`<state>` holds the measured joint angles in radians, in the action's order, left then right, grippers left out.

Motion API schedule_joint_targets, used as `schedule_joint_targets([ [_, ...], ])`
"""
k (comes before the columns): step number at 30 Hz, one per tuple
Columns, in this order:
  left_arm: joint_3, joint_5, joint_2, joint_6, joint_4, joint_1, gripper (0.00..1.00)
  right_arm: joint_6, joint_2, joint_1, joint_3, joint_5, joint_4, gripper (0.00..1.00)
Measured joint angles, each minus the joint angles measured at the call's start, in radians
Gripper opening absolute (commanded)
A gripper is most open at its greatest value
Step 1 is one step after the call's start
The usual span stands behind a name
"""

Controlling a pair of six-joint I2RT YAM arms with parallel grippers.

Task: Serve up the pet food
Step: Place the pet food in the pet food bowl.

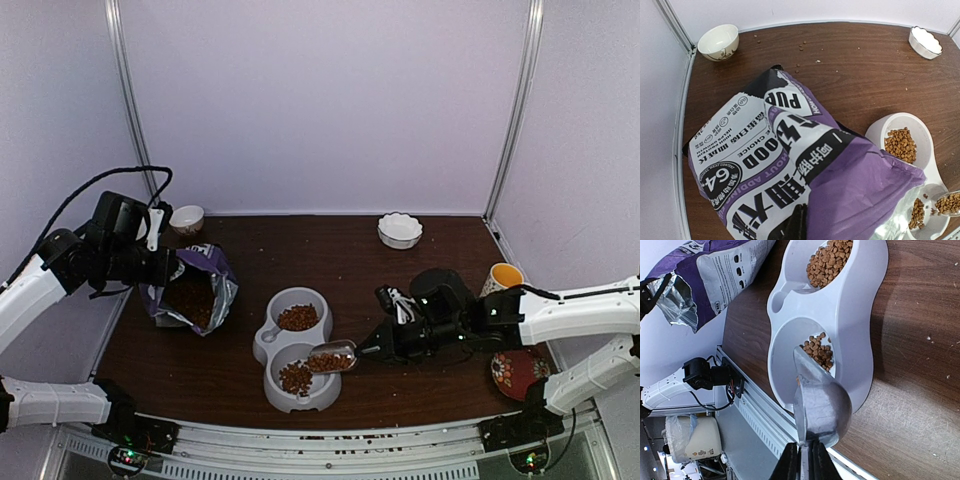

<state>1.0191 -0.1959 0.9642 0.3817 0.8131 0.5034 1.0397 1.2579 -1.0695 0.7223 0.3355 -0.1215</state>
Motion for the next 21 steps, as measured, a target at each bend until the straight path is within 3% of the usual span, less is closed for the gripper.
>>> schedule_joint_targets([
  [21,-0.01,0.0,-0.013,0.0,0.0,-0.001,0.0,-0.024,0.013,-0.018,0.06,-0.022,-0.066,0.0],
])
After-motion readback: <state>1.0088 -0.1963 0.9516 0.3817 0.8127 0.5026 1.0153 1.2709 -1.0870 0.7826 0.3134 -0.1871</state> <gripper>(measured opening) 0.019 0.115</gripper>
